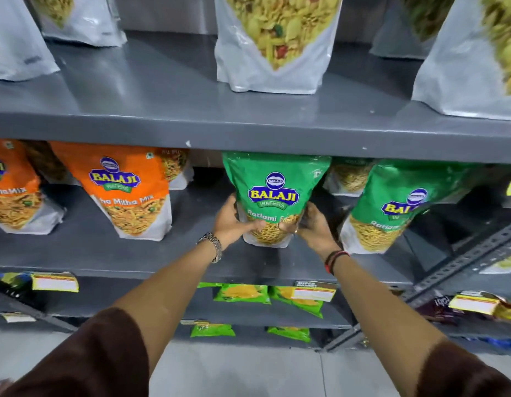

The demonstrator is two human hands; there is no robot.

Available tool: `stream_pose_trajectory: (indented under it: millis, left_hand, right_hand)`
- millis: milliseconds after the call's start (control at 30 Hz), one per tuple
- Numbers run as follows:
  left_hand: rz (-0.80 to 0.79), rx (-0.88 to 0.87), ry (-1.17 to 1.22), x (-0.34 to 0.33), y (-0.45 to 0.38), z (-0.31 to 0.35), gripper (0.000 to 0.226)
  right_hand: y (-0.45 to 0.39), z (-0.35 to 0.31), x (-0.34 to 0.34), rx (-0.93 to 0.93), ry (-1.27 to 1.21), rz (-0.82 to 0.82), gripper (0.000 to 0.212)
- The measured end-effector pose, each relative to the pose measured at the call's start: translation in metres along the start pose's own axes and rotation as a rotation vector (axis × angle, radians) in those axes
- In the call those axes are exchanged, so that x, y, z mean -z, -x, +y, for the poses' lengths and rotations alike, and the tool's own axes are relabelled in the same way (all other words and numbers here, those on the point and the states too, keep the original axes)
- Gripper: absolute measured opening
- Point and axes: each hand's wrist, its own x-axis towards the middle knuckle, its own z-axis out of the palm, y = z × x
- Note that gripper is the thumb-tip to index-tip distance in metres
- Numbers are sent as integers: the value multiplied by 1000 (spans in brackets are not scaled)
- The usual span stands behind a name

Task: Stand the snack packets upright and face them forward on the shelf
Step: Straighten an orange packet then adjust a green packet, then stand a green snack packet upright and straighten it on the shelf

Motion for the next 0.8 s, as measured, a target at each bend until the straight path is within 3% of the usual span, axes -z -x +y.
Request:
stream_pose_trajectory:
  millis: [133,367,633,800]
  left_hand:
    - [97,-18,12,-3,5,13,78]
    - [107,-32,28,0,8,16,76]
    - [87,-64,14,2,5,17,69]
    - [163,-137,104,9,6,16,44]
  right_hand:
    - [-8,10,1,49,43,86,36]
    - [-6,12,2,58,-101,95,10]
    - [-6,9,10,-11,-241,158,20]
    - [-5,1,11,76,-265,150,19]
